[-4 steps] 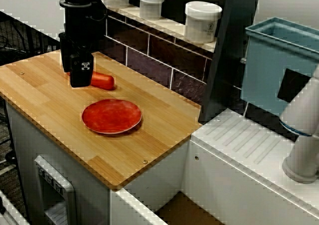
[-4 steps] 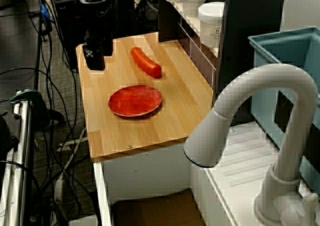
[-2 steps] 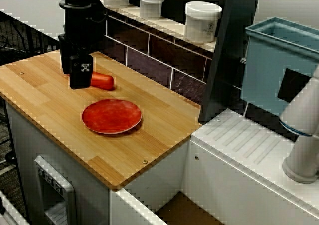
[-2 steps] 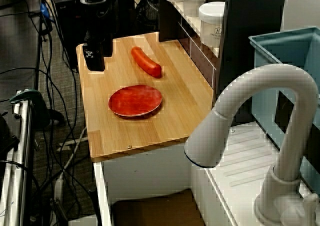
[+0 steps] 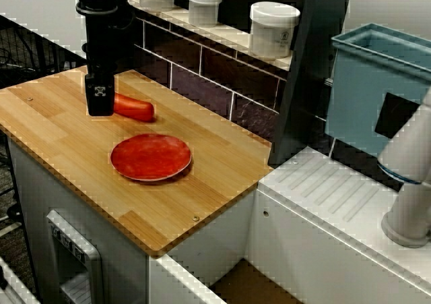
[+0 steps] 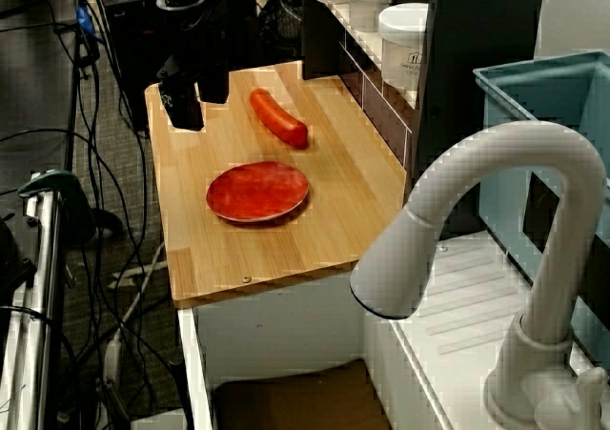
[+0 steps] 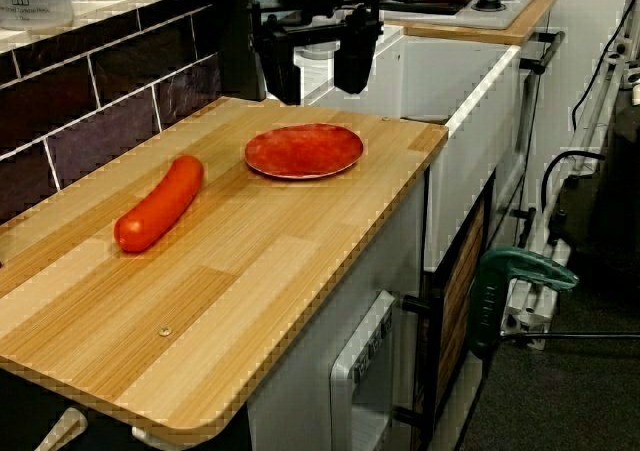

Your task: Put the object on the plate

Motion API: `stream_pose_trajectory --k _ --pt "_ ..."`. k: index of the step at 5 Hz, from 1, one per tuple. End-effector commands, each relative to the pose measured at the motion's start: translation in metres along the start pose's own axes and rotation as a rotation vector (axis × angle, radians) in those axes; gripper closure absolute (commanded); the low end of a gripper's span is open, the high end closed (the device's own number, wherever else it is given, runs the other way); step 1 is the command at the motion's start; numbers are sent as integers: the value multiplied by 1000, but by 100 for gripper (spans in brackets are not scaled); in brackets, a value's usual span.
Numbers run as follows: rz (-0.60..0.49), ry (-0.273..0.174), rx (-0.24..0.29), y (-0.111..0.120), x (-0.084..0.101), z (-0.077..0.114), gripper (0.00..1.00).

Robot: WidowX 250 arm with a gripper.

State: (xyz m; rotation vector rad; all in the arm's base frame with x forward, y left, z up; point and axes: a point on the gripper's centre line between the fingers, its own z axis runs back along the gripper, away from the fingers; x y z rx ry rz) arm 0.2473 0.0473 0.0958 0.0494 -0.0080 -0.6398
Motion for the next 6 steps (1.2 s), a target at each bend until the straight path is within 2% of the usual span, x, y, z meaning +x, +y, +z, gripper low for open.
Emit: stream_pose_trajectory --k 1,2,3,4,5,6 --pt "-170 -52 4 61 4 -4 0" --pt "-280 -102 -17 86 11 2 0" --pt "-392 -87 1 99 22 -1 0" --pt "-458 -109 -43 101 25 -6 0" --pt "-531 -104 -45 95 27 -6 0" --pt "-542 -101 -23 96 25 0 0"
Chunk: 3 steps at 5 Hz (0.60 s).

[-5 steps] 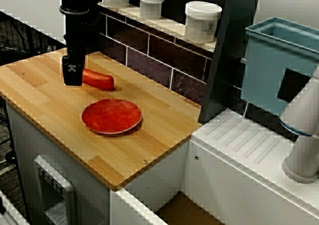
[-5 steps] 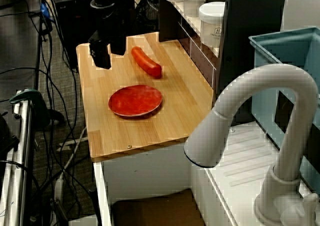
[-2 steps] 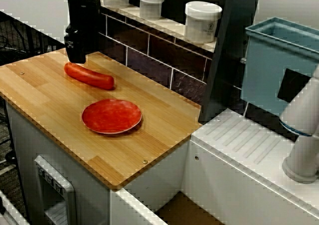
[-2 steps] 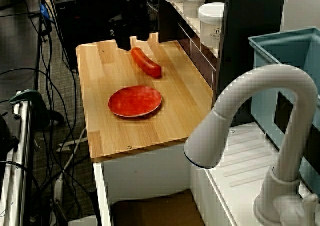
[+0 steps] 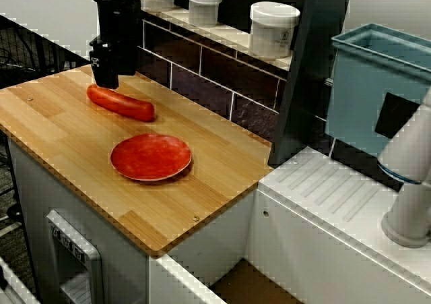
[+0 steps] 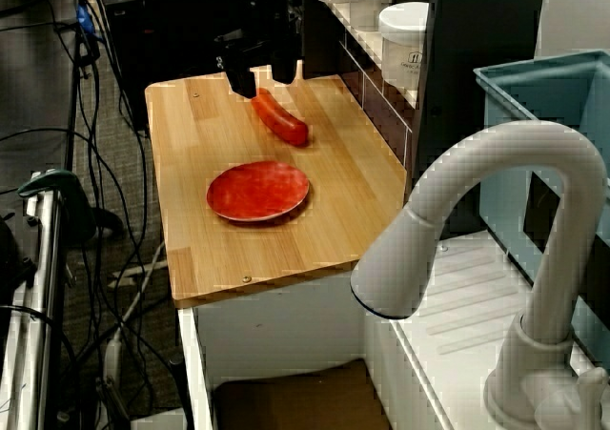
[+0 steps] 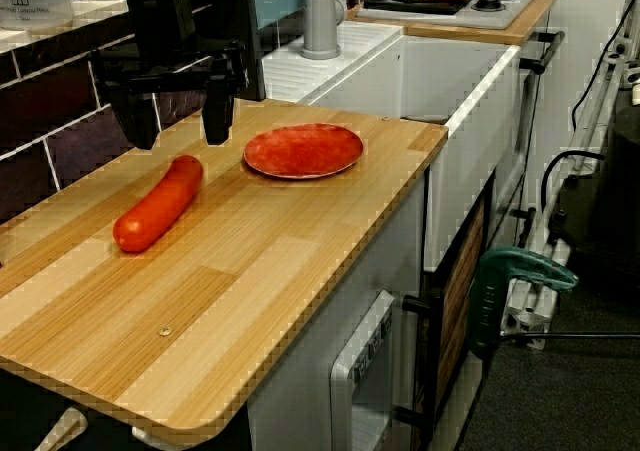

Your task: Put the object on the plate

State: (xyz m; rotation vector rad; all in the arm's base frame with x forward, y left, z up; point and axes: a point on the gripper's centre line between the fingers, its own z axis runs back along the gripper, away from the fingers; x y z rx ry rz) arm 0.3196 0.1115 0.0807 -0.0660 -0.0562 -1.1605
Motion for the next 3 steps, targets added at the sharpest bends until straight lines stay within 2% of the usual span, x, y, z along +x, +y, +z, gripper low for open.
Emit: stream_pose_trajectory --k 1,2,3 --pt "19 10 123 5 1 9 0" --pt "75 -4 182 11 -4 2 0" --pt "94 8 192 19 -4 -2 0"
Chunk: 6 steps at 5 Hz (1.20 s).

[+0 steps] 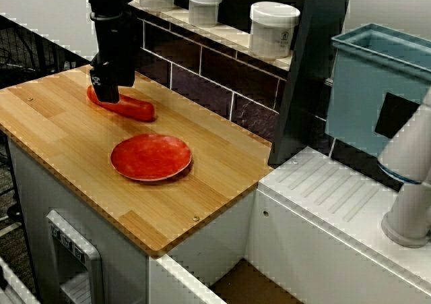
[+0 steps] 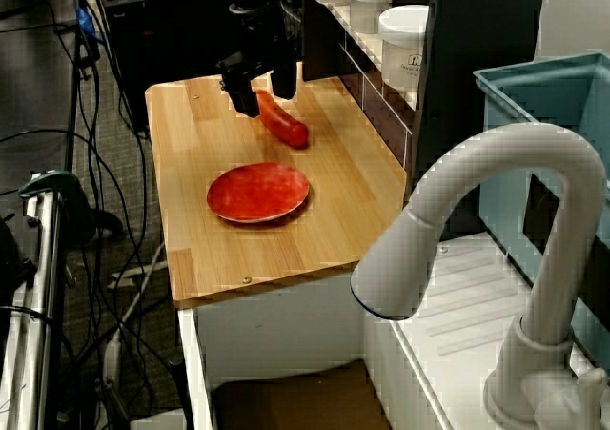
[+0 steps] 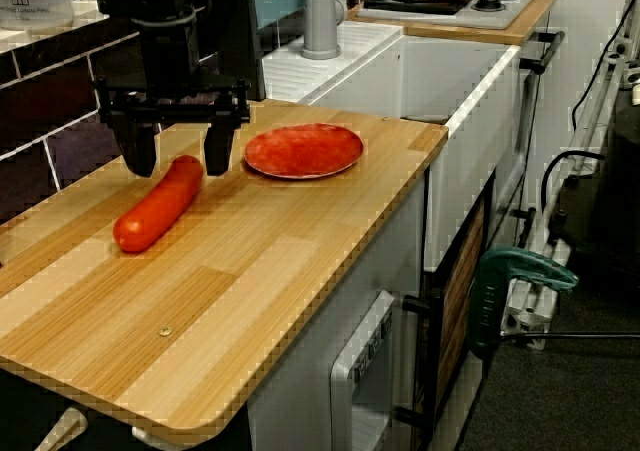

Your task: Put the object on the plate

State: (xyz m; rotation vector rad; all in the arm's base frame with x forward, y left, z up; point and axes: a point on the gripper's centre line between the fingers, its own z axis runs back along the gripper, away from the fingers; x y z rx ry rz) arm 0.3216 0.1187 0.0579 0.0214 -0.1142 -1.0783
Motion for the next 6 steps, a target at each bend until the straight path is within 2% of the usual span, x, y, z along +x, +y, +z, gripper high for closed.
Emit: stream_pose_trajectory --k 1,3,5,6 --pt "41 5 79 23 5 20 0" --pt "32 46 96 21 5 5 0" --pt "18 85 77 18 7 -6 0" --pt "31 110 61 19 7 -19 0"
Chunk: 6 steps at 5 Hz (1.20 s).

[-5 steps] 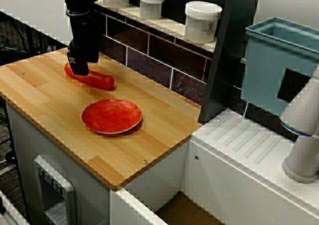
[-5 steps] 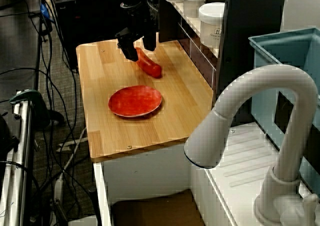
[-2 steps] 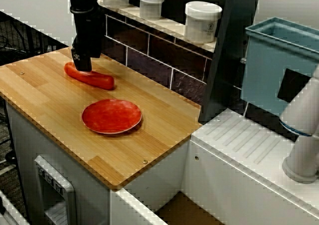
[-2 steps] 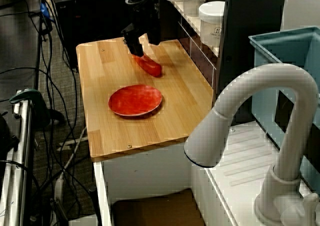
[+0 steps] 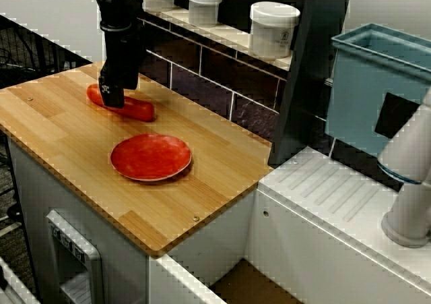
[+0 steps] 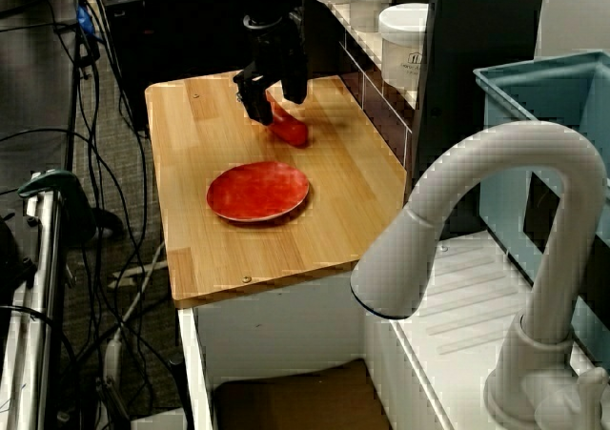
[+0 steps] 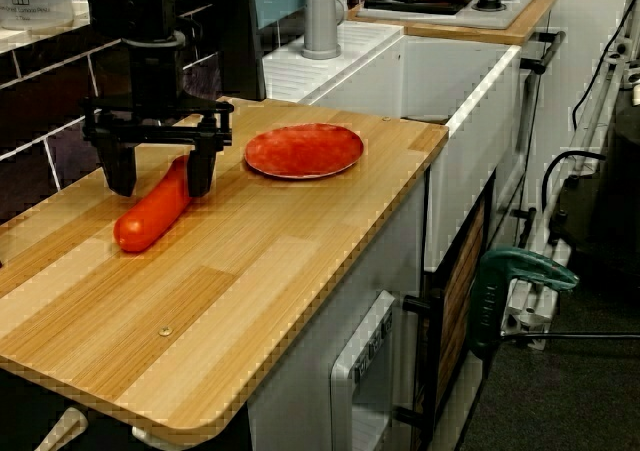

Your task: Put the object on the plate

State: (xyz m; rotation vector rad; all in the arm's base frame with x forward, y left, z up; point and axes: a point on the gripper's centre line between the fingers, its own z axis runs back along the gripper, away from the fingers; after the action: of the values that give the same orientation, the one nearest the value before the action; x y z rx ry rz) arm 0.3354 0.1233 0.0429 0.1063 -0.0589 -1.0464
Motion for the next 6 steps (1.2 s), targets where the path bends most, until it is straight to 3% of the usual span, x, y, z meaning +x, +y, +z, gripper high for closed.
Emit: stream_pose_trajectory --k 1,2,3,4,5,6 --pt "27 54 10 8 7 -12 0" --pt "35 41 -5 8 7 -8 100" --pt "22 45 -20 4 10 6 100" --pt "2 24 -26 -5 10 33 100" --pt "-42 -20 -46 -29 12 62 100" --pt "-120 -33 -63 -63 28 75 100"
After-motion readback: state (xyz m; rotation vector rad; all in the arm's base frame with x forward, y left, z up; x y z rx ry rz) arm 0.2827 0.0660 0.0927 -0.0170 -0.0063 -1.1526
